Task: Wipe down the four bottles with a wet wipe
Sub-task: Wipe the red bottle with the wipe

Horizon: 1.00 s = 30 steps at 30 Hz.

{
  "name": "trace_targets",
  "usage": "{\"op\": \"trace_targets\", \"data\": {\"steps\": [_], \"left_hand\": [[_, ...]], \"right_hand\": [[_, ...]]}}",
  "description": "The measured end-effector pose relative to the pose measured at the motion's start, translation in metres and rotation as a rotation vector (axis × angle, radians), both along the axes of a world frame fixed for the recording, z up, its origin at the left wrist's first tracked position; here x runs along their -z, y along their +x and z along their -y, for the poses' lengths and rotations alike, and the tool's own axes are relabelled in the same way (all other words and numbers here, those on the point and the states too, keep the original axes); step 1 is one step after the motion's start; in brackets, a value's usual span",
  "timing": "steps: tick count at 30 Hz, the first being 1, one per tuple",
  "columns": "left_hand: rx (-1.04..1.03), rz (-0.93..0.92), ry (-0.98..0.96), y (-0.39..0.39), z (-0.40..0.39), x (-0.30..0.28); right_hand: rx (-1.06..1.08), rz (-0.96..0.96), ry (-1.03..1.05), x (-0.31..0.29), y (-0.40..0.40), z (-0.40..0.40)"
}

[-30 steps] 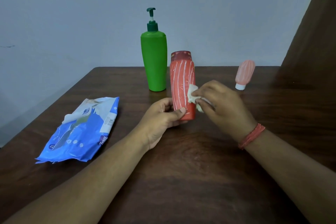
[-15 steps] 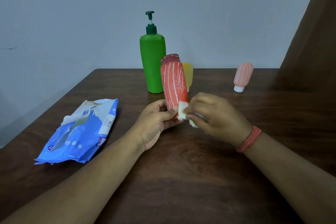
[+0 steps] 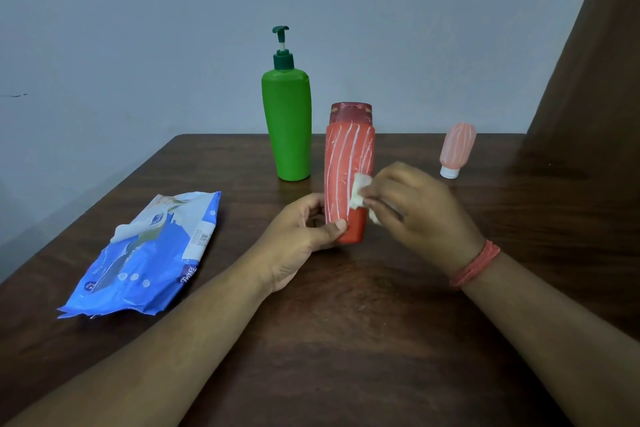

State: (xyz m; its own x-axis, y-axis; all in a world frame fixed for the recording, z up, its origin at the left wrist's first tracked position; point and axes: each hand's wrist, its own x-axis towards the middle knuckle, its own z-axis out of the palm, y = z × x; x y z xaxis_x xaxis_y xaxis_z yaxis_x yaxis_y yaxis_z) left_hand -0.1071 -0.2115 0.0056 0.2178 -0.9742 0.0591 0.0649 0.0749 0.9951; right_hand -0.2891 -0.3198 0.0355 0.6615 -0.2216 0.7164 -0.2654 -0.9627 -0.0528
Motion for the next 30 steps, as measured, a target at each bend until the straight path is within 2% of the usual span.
{"op": "trace_targets", "data": {"steps": [2,5,6,9,13,16,19,23,27,30], "left_hand": [[0.013,0.025,-0.001,0.001,0.001,0.001],[0.008,0.011,-0.004,0.002,0.001,0.001],[0.011,0.023,-0.006,0.002,0.001,0.001],[0.04,0.114,-0.01,0.002,0.0,0.001],[0.044,0.155,-0.008,0.004,0.001,0.003],[0.067,0.242,0.002,0.005,0.001,0.003],[0.053,0.301,0.003,0.004,-0.001,0.003],[0.046,0.451,0.002,-0.001,-0.002,0.002],[0.006,0.494,-0.01,-0.003,-0.003,0.002],[0.011,0.566,-0.006,-0.003,-0.003,0.002]], "right_hand": [[0.022,0.094,0.035,-0.002,-0.001,0.001],[-0.008,-0.016,-0.05,0.0,0.001,0.0],[0.003,0.0,-0.048,-0.001,0.001,0.0],[0.064,0.153,0.019,-0.005,-0.003,0.001],[0.037,0.054,-0.083,-0.004,-0.004,0.0],[0.119,0.213,-0.044,-0.009,-0.006,0.001],[0.107,0.214,-0.094,-0.008,-0.008,0.001],[0.139,0.383,-0.036,-0.016,-0.014,0.004],[0.053,0.236,-0.129,-0.013,-0.011,0.0],[0.12,0.365,-0.06,-0.019,-0.015,0.002]]}}
